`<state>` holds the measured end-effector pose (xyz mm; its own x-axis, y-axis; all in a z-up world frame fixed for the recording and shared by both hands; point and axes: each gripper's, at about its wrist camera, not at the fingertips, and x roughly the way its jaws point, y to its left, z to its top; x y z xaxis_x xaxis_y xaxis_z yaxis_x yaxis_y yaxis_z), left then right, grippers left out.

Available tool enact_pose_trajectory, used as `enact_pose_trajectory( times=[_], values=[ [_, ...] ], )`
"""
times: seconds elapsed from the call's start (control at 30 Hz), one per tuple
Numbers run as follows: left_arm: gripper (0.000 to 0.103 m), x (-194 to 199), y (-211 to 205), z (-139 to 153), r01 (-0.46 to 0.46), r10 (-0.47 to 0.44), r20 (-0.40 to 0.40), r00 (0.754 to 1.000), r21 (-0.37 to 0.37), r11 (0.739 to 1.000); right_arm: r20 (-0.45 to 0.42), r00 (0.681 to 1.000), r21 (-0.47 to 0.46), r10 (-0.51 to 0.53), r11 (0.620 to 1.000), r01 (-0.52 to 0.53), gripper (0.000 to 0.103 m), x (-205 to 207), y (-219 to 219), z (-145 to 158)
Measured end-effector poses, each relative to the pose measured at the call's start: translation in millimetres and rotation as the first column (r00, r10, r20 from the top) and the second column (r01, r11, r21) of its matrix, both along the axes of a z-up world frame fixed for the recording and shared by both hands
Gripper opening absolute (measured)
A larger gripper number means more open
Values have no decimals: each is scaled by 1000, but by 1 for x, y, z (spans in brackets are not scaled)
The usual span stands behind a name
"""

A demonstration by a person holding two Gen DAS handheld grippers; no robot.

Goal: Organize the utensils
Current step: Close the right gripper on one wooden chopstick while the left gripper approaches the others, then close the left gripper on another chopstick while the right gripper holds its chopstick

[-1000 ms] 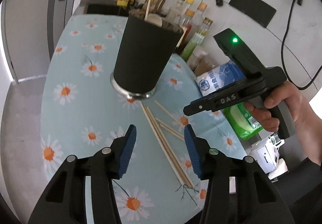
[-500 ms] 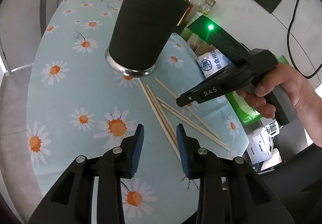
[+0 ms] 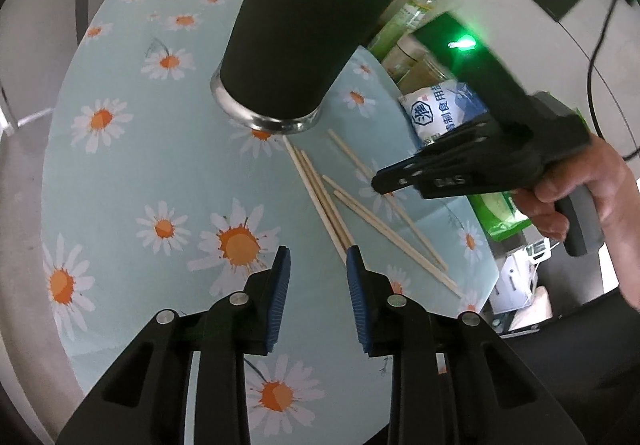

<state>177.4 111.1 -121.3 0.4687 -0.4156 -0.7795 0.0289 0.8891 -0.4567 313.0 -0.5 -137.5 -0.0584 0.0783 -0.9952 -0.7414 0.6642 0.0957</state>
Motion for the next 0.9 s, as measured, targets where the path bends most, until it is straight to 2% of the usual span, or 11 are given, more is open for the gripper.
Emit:
enact_pose_trajectory(
  times=[0.13, 0.3, 0.37, 0.47, 0.6, 0.9],
  values=[
    [27, 8, -5, 0, -19, 19, -28, 999, 6, 1000, 18, 1000, 56, -4, 998, 3, 6, -3, -13, 20],
    [26, 27, -20, -2, -24, 29, -83, 996, 62, 998, 13, 999, 179, -30, 983, 27, 6, -7, -36, 52],
    [20, 34, -27, -5, -33, 42, -115, 992, 82, 996, 4, 999, 227, -34, 973, 33, 6, -7, -48, 62],
    [16, 44, -36, -10, -53, 73, -159, 985, 127, 991, -16, 999, 315, -48, 948, 51, 6, -12, -68, 75],
    [16, 53, -40, -23, -90, 120, -216, 969, 147, 985, -82, 993, 399, -81, 911, 107, 6, 0, -86, 75],
    [15, 70, -57, -33, -138, 200, -265, 943, 233, 963, -190, 980, 459, -59, 877, 142, 6, 15, -109, 61]
  ],
)
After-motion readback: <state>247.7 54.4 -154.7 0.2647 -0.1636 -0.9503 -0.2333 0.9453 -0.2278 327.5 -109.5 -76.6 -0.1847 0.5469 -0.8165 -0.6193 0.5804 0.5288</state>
